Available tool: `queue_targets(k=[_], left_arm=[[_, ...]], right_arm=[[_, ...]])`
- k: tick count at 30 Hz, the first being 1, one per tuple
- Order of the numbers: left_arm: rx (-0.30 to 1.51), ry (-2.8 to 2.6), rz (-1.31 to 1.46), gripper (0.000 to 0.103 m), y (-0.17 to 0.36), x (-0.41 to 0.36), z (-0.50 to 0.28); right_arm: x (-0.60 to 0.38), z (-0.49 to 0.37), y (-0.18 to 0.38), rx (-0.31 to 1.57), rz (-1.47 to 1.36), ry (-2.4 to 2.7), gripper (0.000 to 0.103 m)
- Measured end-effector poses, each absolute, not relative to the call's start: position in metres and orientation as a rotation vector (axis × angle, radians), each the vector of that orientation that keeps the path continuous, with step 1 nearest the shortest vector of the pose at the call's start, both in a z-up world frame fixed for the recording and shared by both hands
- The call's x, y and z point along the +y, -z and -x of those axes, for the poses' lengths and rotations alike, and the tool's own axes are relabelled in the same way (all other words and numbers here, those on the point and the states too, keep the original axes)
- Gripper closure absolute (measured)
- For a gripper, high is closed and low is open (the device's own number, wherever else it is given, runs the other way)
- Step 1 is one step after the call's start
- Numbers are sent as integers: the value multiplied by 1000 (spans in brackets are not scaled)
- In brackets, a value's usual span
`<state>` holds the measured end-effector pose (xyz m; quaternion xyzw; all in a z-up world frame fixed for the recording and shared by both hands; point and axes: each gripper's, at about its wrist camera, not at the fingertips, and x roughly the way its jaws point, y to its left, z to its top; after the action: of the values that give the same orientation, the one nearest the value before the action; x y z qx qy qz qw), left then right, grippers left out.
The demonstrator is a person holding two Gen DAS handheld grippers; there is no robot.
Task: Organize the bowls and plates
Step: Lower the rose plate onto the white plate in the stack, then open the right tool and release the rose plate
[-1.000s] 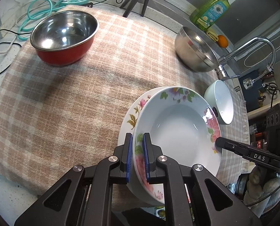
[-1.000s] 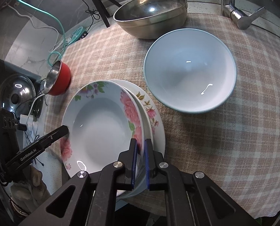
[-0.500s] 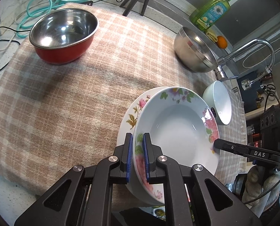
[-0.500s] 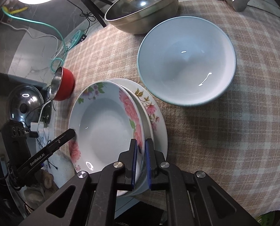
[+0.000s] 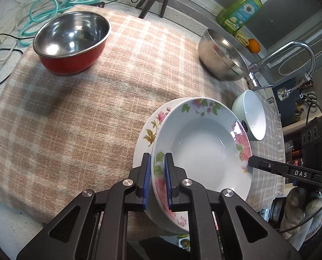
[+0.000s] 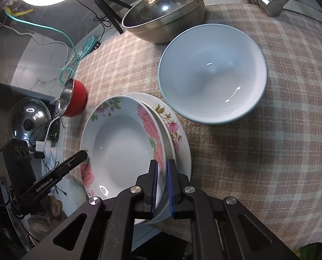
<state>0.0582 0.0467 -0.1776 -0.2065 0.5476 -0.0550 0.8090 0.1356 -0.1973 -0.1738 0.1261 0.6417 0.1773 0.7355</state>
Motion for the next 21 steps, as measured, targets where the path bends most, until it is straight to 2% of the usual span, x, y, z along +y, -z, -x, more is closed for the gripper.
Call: queue_targets(k=[11,14,18,21], left_arm=[[1110,91,422,90,156,60,-46],[1096,82,411,90,151,62,-43],[1086,74,409,90,147,67,-39],[1085,72,418,90,145,70,-37]], right_arm=[[-211,-128,158,1342,-269,-358,94],[-217,-124,153,1319,-280,-346,86],[-226,-119,147,1285,-300,-340,85],[-234,-115,140,1246,-319,-321,79]])
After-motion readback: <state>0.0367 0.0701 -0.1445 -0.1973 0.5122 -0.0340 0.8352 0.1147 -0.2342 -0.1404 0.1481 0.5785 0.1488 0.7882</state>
